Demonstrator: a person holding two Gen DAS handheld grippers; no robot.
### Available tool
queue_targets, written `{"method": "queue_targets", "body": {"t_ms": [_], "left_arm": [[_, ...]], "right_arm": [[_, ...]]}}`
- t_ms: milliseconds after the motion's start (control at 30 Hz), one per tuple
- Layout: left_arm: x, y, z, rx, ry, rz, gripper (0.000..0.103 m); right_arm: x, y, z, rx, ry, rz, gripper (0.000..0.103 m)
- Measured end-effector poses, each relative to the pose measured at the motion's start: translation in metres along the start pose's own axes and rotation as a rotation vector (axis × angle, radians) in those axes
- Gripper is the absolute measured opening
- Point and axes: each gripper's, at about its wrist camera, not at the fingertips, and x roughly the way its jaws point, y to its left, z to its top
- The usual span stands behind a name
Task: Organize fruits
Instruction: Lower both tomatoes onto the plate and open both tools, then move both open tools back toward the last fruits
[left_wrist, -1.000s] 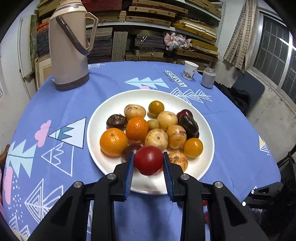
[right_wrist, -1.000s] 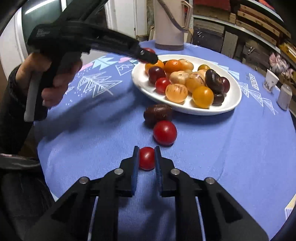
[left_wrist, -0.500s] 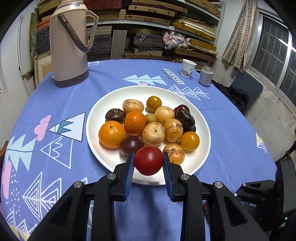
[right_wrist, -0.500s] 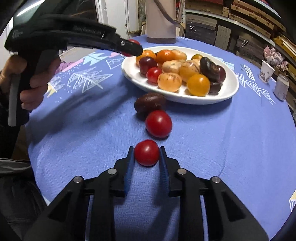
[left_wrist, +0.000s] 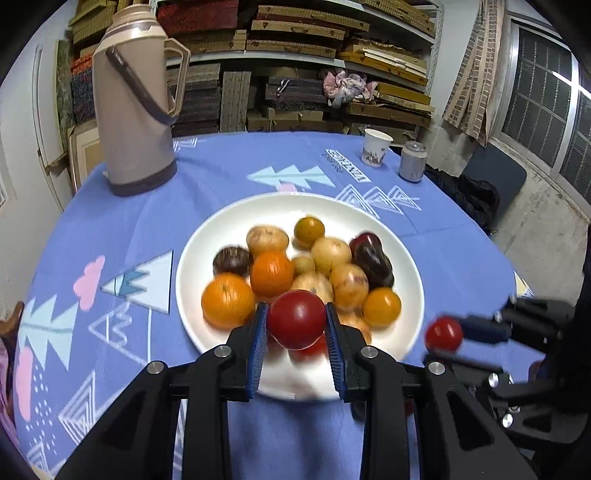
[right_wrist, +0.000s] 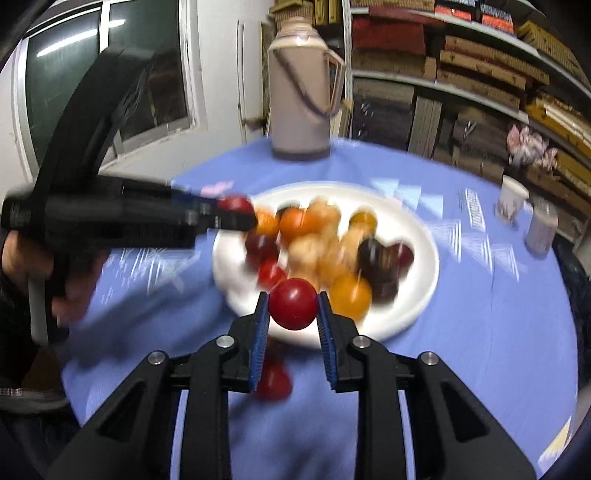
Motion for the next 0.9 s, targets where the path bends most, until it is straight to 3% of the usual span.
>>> {"method": "queue_targets", "body": {"t_ms": [200, 433, 500, 633, 700, 900], "left_arm": [[0.03, 0.014, 0.021, -0.032, 0.023, 0.014, 0.031], [0.056, 0.027, 0.036, -0.046, 0.041, 0.056, 0.031], [0.055, 0.027, 0.036, -0.04, 0.031, 0.069, 0.033], [0.048, 0.024, 0.033, -0.02, 0.012, 0.103, 0.046], [0.041, 0.021, 0.029, -0.015, 0.004, 0.097, 0.057], [0.018, 0.011, 0.01, 0.003, -0.016, 0.104, 0.073]], "right_arm": [[0.043, -0.016, 0.048, 0.009, -0.023, -0.037, 0.025], [0.085, -0.035, 0.058, 0.057, 0.023, -0.056, 0.028], [0.082, -0.038, 0.055, 0.075, 0.011, -0.046, 0.038], [0.067, -0.039, 0.048, 0.081, -0.013, -0.039, 0.045], [0.055, -0.039, 0.043, 0.095, -0.031, -0.036, 0.061], [0.023, -0.034, 0.021, 0.117, -0.053, -0.034, 0.078]]}}
